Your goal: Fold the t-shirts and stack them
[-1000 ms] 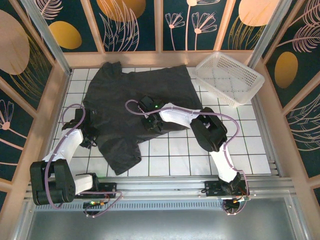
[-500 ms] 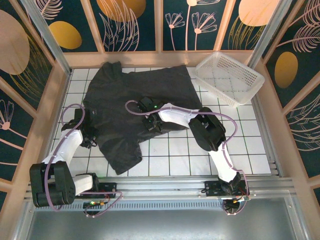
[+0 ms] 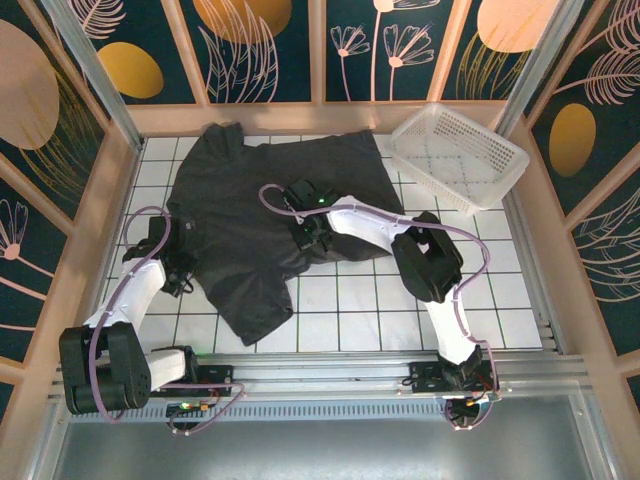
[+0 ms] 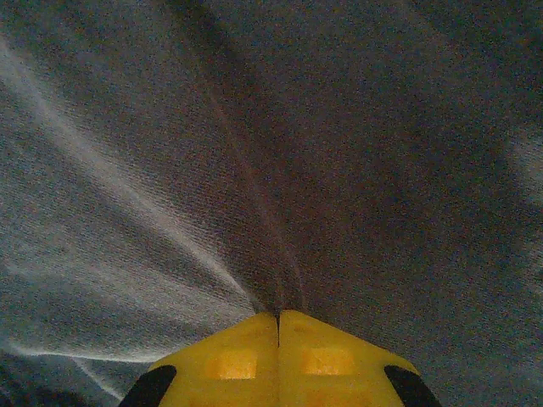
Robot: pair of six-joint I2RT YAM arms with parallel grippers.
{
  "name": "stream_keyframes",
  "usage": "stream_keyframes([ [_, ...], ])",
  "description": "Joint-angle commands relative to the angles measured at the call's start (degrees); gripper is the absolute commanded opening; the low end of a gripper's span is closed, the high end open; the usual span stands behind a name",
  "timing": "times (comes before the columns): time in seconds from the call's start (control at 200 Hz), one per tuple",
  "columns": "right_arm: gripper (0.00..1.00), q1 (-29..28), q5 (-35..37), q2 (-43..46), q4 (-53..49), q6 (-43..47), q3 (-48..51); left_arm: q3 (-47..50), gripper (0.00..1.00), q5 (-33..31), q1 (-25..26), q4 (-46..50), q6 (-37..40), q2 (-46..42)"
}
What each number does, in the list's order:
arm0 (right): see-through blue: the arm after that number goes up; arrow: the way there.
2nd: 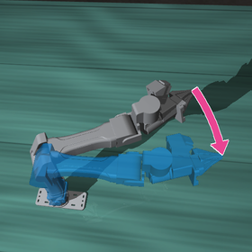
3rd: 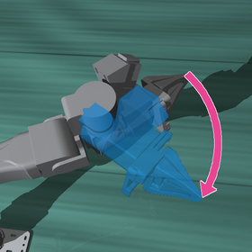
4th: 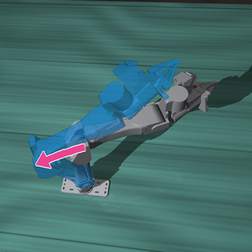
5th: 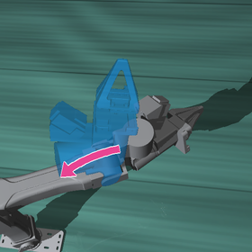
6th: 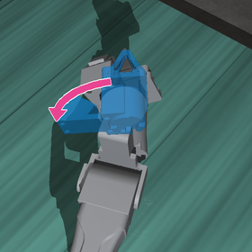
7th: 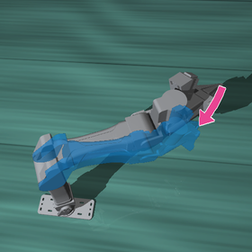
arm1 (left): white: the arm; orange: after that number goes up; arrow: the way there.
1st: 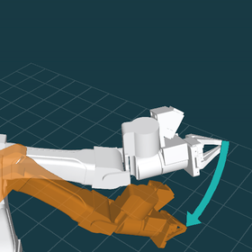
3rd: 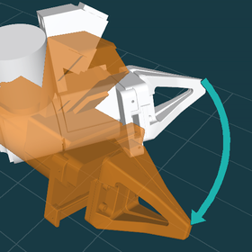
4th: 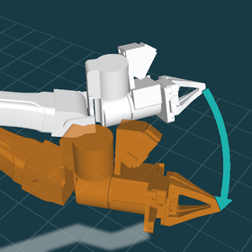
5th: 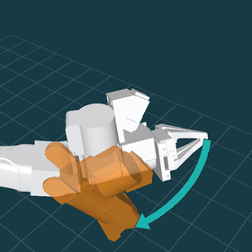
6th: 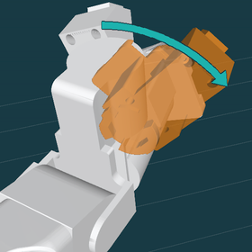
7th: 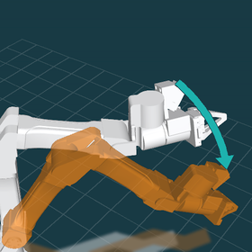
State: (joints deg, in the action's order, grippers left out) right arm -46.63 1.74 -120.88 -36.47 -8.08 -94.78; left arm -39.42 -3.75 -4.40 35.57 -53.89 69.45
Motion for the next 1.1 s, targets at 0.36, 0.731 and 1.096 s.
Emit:
stream_keyframes([
  [0.36, 0.02, 8.67, -14.31, -3.53, -4.97, -7.15, -3.23, 4.43, 0.41, 9.78, -0.25, -7.36, 3.28, -1.03],
  [0.731, 0.01, 11.6, -19.06, -6.41, -3.43, -9.06, -0.65, 9.46, 0.3, 18.67, -0.25, -14.9, 3.13, -0.84],
  [1.096, 0.0, 11.72, -19.43, -6.31, -3.26, -9.51, -0.67, 9.28, 0.4, 22.55, -0.23, -20.8, 4.27, 5.66],
])
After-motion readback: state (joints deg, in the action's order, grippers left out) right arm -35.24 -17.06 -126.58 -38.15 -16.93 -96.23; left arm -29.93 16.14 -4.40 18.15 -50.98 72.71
